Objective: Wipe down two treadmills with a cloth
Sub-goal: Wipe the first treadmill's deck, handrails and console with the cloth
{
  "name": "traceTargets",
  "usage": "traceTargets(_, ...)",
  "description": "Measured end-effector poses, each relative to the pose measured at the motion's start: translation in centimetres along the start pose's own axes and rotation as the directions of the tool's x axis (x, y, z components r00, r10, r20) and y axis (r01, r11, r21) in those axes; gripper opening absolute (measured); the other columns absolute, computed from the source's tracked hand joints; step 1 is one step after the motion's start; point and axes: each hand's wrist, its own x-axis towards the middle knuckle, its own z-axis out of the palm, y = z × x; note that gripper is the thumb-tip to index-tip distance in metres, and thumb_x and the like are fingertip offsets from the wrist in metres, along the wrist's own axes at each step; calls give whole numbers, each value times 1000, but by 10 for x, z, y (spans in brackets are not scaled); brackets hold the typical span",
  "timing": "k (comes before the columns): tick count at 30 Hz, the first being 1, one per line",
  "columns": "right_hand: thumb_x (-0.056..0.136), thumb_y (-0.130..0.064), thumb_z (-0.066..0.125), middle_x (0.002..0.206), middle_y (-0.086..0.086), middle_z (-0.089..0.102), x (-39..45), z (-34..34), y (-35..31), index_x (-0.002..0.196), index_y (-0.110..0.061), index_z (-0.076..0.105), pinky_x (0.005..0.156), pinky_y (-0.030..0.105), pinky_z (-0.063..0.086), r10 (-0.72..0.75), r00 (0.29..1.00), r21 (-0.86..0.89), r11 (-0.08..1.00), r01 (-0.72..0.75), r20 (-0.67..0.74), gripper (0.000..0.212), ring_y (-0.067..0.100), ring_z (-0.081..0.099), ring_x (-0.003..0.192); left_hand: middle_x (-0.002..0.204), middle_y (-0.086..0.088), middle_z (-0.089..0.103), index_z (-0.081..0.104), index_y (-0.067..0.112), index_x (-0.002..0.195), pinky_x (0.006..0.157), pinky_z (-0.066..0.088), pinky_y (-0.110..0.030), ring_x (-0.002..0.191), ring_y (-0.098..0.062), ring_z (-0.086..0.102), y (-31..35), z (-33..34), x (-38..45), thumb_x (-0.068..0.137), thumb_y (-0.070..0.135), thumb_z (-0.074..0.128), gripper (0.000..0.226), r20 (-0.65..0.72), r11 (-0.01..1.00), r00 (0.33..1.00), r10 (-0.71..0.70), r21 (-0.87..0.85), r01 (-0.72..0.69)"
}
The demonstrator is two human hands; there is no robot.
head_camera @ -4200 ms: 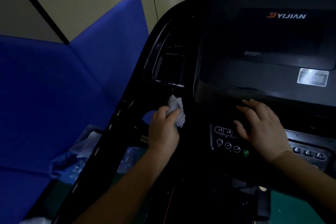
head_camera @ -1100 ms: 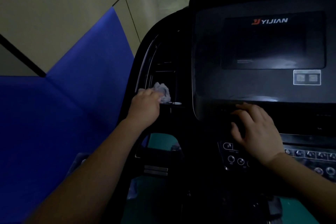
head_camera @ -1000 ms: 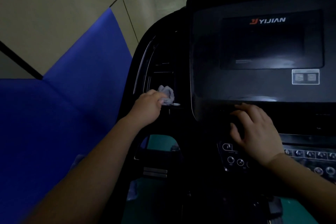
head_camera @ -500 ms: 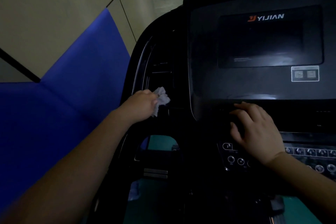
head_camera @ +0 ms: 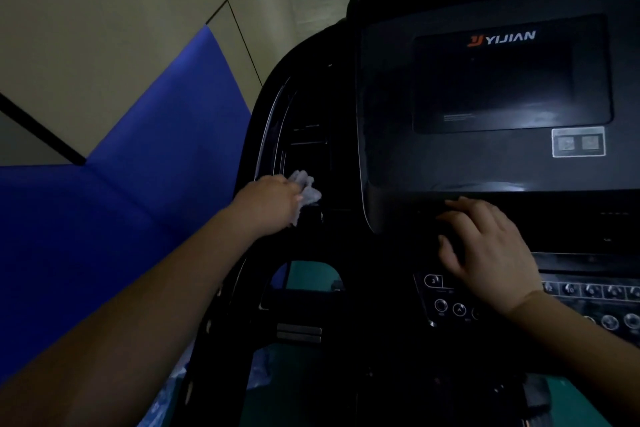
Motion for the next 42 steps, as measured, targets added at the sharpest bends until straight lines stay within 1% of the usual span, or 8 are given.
traceTargets(3,85,-31,49,114,13,61,0,0,-1,102,-9,65,96,45,45,-10,1000,-4,1000,10,-22,32,34,56,112,145,-15,39,15,20,152,100,39,-42,123,-32,43,4,5,3,102,31,26,52,-42,999,999,-28,33,29)
traceTargets(9,85,-32,49,114,13,61,0,1,-1,102,-9,66,96,45,45,-1,1000,-6,1000,1,-23,33,34,56,112,116,-2,50,55,20,126,81,39,-23,106,-17,51,24,-3,11,98,25,47,29,11,868,1000,23,-496,-15)
traceTargets(12,85,-32,49,114,12,61,0,2,-1,103,-10,66,97,45,45,3,1000,-1,1000,-3,-20,32,33,56,113,101,4,58,59,19,113,73,43,-22,95,-14,55,25,-20,13,97,16,50,19,-176,701,981,-86,-710,-66)
traceTargets(15,85,-31,50,114,12,61,0,2,-2,102,-10,65,97,45,45,11,1000,2,1000,-11,-12,32,33,57,113,120,-7,51,53,12,121,87,45,-33,105,-19,50,23,-22,25,97,25,45,28,-597,831,749,-287,-544,-114)
traceTargets(21,85,-32,49,115,12,61,0,0,-3,102,-10,66,99,41,43,10,1000,-10,1000,-10,-12,33,32,57,113,160,-13,-1,13,17,153,119,11,-44,147,-31,1,25,22,66,102,30,31,55,-499,943,856,-136,-329,-43)
traceTargets(30,84,-31,50,115,10,62,0,0,-3,101,-10,66,98,42,44,9,1000,-7,1000,-9,-3,31,31,57,114,159,-13,16,37,8,143,117,17,-44,147,-29,10,26,-47,139,100,22,35,45,-613,996,790,0,-70,-54)
traceTargets(35,84,-31,51,116,10,62,0,0,-3,101,-11,66,99,40,44,12,1000,1,1000,-12,-8,31,30,57,114,147,-16,37,48,5,131,101,35,-47,128,-37,38,12,-53,135,95,24,44,41,-649,993,755,97,115,-29)
traceTargets(42,84,-32,50,114,9,62,0,-1,-4,100,-12,67,100,38,42,15,1000,-3,1000,-15,-12,31,29,57,114,117,-15,49,49,7,122,77,35,-35,101,-30,45,1,-36,85,95,17,48,29,-671,979,714,-200,-117,165)
